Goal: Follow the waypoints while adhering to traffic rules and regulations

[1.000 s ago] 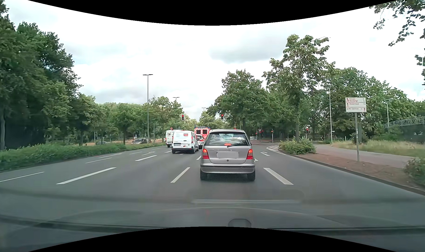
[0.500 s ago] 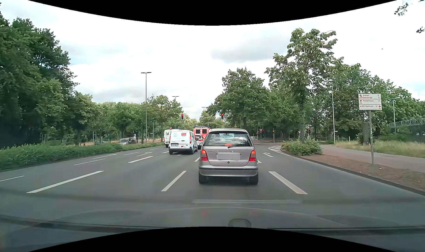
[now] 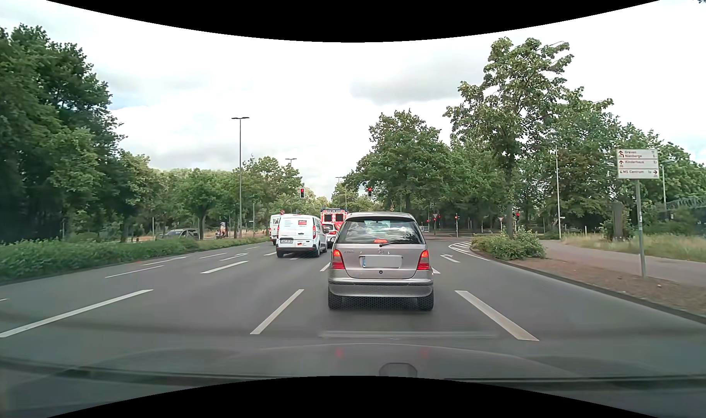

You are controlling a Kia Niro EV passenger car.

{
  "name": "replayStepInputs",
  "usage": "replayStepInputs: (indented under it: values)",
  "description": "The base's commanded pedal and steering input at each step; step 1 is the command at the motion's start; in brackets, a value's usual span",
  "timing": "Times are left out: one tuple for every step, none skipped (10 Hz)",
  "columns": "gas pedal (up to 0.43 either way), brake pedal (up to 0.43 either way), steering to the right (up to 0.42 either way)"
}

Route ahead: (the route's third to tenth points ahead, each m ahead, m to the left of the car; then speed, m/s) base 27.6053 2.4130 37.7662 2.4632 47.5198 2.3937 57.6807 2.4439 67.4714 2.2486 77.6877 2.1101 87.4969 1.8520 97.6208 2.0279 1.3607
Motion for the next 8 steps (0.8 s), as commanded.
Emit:
replayStepInputs:
  values:
    - [0.0, 0.195, -0.007]
    - [0.0, 0.195, -0.007]
    - [0.0, 0.195, -0.007]
    - [0.0, 0.213, -0.007]
    - [0.0, 0.213, -0.007]
    - [0.0, 0.213, -0.007]
    - [0.0, 0.213, -0.007]
    - [0.0, 0.195, -0.007]
